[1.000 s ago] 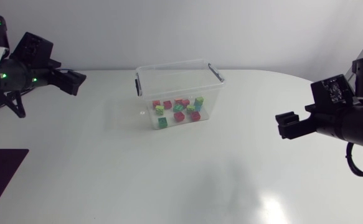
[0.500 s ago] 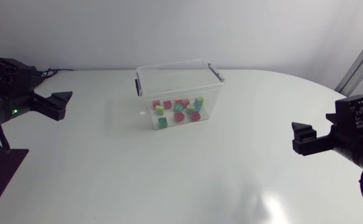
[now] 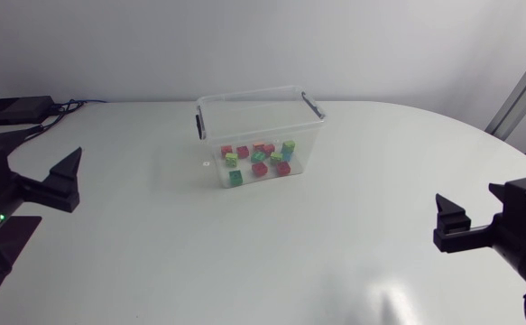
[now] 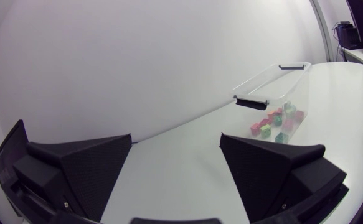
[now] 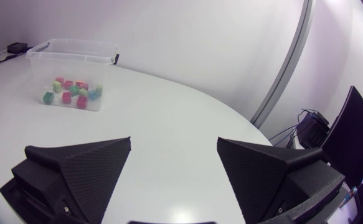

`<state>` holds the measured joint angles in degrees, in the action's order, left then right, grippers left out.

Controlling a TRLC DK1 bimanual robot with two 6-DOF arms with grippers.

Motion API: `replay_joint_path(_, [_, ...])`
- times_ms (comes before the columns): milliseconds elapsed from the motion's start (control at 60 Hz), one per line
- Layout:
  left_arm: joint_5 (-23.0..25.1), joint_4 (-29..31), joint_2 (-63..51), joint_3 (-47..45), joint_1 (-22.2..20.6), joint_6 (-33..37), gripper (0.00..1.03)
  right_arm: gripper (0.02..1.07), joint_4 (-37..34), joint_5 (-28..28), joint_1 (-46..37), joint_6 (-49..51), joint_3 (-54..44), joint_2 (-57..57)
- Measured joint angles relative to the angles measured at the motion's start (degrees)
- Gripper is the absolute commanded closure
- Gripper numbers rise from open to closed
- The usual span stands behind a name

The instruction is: Place the duplo bricks in the container

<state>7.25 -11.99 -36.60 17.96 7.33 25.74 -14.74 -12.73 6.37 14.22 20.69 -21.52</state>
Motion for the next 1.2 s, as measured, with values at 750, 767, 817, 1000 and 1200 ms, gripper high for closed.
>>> replay_joint_path(750, [-2.6, 1.6, 18.5, -10.4, -3.2, -9.0, 0.04, 0.07, 6.2, 3.5, -2.6, -1.7, -12.3, 14.5])
replay_joint_path(767, [-2.8, 2.0, 19.3, -10.7, -3.3, -9.6, 0.04, 0.07, 6.4, 3.9, -2.8, -2.2, -12.7, 14.8])
replay_joint_path(817, [-3.2, 2.9, 20.7, -11.2, -3.6, -10.8, 0.04, 0.07, 6.9, 4.7, -3.0, -3.2, -13.3, 15.3])
replay_joint_path(1000, [-4.5, 6.3, 26.1, -13.0, -4.8, -15.3, 0.04, 0.07, 9.5, 7.4, -4.1, -6.2, -15.2, 17.4])
replay_joint_path(1200, [-6.0, 9.6, 31.9, -15.1, -6.1, -20.0, 0.04, 0.07, 12.4, 10.4, -5.1, -9.8, -17.3, 19.4])
